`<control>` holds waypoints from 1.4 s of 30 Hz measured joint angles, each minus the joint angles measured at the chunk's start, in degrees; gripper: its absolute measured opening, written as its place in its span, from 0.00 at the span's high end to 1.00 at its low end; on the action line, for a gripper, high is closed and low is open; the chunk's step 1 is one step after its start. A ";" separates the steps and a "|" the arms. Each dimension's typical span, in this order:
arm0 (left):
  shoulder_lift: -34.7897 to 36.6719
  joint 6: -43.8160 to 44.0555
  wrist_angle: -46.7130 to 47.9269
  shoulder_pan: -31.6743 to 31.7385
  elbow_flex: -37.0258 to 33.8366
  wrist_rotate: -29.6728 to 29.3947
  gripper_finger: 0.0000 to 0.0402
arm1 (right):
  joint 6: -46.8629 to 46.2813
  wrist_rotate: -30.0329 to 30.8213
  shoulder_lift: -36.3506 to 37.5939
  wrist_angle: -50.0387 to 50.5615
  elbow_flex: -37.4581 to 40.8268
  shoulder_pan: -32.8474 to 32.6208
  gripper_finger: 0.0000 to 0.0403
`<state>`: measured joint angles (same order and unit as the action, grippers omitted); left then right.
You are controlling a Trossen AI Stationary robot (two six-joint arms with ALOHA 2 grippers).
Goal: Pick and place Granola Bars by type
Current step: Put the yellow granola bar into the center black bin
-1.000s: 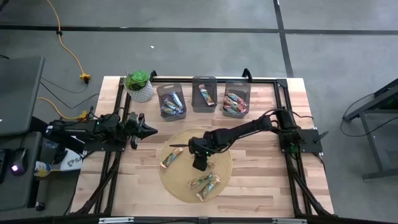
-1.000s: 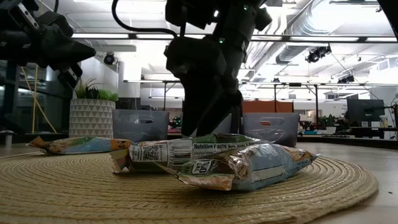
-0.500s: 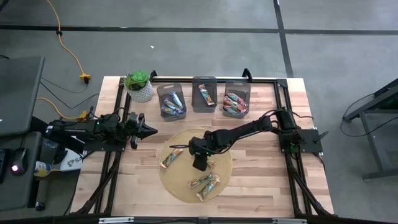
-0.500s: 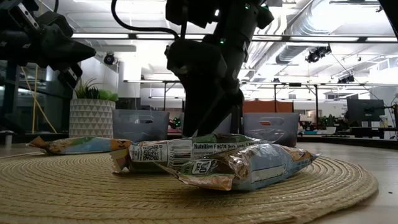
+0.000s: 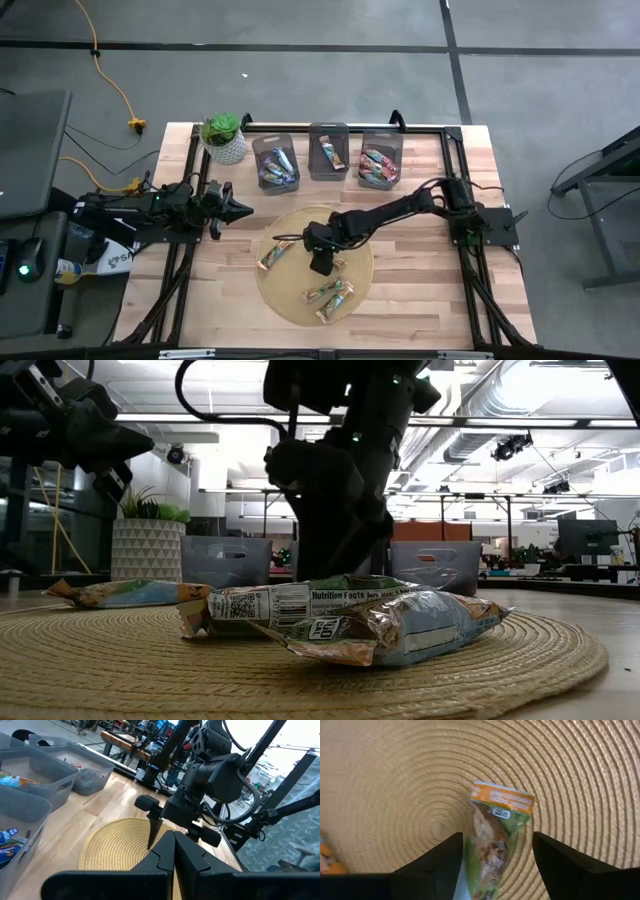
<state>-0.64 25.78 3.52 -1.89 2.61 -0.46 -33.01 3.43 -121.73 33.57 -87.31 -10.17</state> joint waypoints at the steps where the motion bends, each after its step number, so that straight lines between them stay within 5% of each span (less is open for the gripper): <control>1: 0.00 0.01 0.01 0.00 0.00 -0.03 1.00 | -0.04 0.08 -0.06 0.18 0.00 0.00 0.44; 14: 0.00 0.01 -0.01 0.00 0.00 -0.10 1.00 | -1.47 1.44 -1.97 -0.42 -0.17 -0.17 0.45; 42: 0.00 0.02 -0.01 0.00 0.00 -0.12 1.00 | -1.06 -0.80 -2.19 -3.52 0.02 -0.39 0.79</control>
<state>-0.64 25.80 3.51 -1.89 2.61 -0.58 -34.06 2.62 -123.92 30.04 -87.29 -10.57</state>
